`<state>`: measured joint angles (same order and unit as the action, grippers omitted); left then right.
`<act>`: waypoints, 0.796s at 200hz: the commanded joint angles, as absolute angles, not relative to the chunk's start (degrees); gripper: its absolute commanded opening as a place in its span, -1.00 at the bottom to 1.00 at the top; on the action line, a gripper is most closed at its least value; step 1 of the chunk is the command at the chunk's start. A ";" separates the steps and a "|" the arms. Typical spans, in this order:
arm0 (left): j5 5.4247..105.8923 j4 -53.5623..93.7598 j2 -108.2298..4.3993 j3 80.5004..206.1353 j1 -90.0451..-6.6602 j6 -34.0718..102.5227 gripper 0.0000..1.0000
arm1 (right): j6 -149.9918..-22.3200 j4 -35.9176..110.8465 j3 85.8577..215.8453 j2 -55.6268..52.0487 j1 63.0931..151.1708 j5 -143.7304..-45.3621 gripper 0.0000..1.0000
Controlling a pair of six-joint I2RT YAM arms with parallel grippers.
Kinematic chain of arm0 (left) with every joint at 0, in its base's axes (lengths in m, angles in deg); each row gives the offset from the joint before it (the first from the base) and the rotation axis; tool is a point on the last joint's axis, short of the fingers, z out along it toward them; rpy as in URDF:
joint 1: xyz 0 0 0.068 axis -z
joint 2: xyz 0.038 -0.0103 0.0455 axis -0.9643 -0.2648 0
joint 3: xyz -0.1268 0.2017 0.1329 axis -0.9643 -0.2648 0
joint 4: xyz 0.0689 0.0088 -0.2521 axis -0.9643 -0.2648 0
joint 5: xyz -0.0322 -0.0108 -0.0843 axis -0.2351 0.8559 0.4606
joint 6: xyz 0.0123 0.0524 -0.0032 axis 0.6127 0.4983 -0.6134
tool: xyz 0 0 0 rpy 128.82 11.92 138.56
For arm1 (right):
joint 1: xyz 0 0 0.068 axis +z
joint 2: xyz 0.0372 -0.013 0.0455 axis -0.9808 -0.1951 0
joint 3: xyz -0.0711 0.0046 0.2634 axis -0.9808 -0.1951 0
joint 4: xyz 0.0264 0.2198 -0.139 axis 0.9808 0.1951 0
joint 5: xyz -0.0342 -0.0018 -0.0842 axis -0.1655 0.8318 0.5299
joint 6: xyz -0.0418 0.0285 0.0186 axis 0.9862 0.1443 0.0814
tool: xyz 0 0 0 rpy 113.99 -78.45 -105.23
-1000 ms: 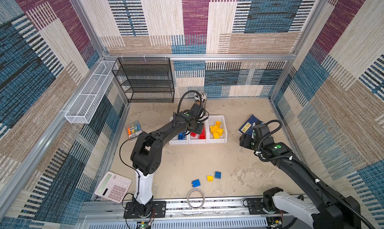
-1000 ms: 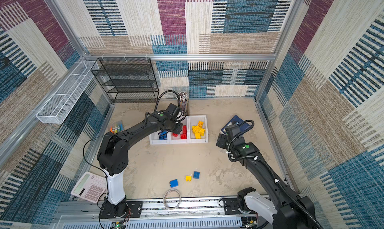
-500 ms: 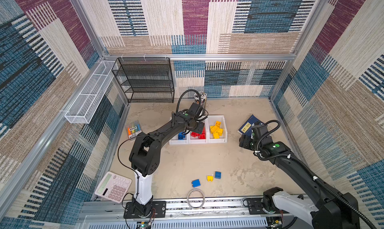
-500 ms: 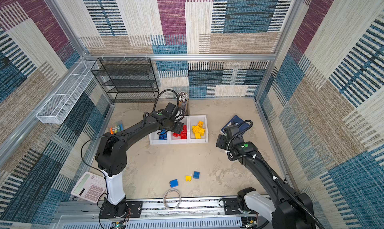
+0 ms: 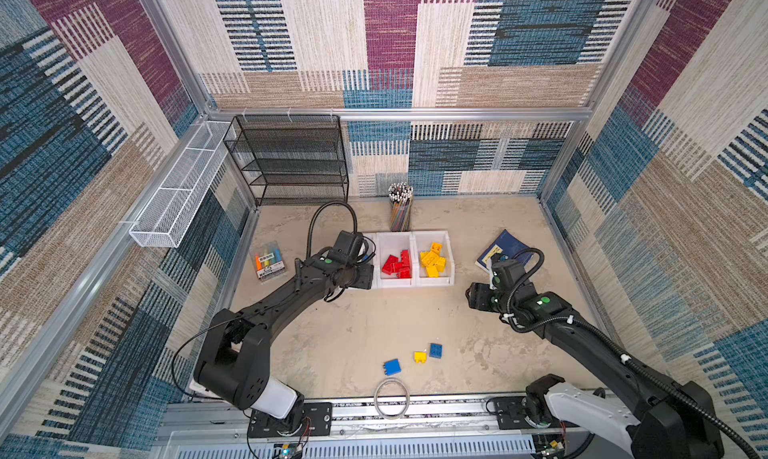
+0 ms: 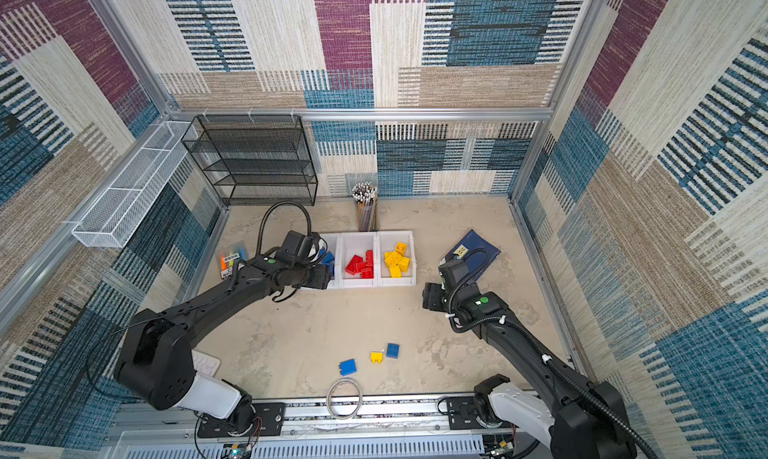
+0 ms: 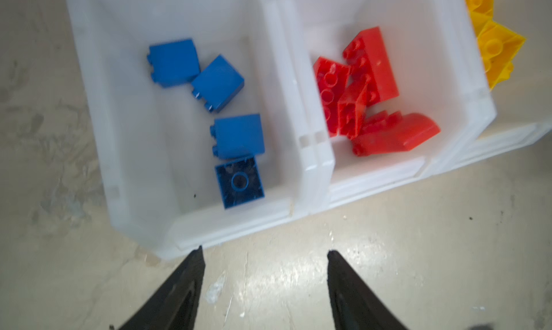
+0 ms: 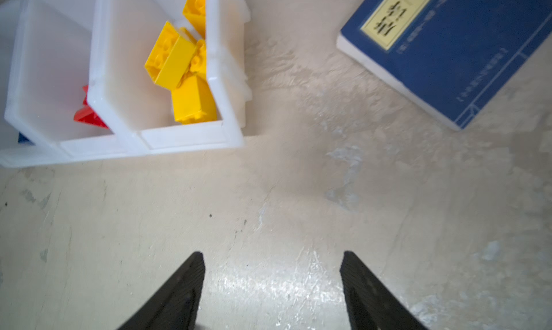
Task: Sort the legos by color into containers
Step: 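Grasp a blue brick near the robot with the right gripper while the left gripper withdraws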
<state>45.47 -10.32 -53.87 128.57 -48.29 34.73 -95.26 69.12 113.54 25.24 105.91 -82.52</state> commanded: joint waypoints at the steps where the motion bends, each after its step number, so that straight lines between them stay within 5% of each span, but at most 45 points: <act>1: 46.32 -8.97 -50.31 125.03 -48.80 30.98 0.36 | -99.56 68.09 113.23 23.58 110.81 -81.53 0.49; 159: 47.87 -9.66 -37.53 113.29 -48.90 25.20 0.36 | -120.18 74.48 117.08 8.35 136.62 -77.90 0.43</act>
<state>46.91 -10.38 -38.39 113.86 -48.80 26.56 -116.47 74.41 116.21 9.94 135.11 -78.89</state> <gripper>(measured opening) 0.680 0.718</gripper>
